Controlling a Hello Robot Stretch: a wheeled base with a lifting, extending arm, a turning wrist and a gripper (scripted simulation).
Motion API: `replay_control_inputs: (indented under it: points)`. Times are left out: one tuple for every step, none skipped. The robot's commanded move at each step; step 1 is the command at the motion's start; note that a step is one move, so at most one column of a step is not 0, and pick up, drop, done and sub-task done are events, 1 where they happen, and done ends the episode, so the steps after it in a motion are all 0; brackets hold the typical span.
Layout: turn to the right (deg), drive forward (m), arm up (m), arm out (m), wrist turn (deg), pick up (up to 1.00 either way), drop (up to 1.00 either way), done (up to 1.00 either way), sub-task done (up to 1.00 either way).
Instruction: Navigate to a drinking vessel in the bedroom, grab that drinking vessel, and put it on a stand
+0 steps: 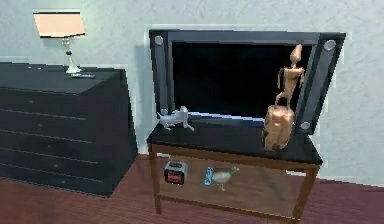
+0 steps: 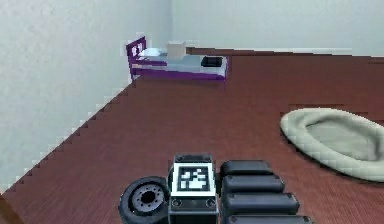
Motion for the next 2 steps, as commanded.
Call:
replay_control_inputs:
  points:
    - [0.0,0.4,0.0,0.0,0.0,0.0,0.0,0.0,0.0]
    - [-45.0,0.0,0.0,0.0,0.0,0.0,0.0,0.0,0.0]
